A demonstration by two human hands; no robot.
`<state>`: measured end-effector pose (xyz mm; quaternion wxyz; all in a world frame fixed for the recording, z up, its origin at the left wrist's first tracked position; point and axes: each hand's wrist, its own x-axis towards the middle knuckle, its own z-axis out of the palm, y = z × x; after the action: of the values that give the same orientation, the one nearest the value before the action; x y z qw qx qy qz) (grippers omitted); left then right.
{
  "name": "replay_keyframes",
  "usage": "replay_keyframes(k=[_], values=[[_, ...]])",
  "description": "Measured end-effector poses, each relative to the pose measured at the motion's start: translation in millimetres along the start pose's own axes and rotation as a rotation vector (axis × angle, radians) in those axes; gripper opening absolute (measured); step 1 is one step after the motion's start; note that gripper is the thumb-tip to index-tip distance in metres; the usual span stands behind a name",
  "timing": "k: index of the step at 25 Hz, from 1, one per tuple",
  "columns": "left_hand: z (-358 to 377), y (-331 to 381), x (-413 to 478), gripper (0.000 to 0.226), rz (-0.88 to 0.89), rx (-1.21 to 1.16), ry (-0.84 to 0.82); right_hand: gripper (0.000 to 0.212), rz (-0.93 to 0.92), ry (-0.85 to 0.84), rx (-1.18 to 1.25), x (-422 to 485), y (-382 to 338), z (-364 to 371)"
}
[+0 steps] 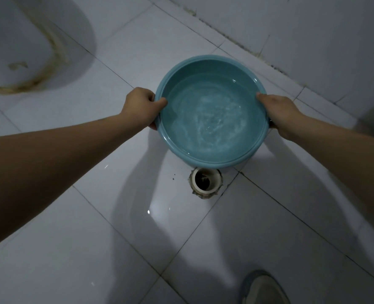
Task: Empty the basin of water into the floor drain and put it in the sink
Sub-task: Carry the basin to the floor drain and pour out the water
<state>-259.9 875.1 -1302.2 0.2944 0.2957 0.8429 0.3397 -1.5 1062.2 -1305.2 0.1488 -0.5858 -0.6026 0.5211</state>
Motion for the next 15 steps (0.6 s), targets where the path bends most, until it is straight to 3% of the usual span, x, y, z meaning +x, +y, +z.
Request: replay_keyframes(k=[15], values=[[-2.0, -2.5, 2.8, 0.038, 0.011, 0.028, -0.003, 0.036, -0.085, 0.006, -0.03, 3.6, 10.3, -1.4]])
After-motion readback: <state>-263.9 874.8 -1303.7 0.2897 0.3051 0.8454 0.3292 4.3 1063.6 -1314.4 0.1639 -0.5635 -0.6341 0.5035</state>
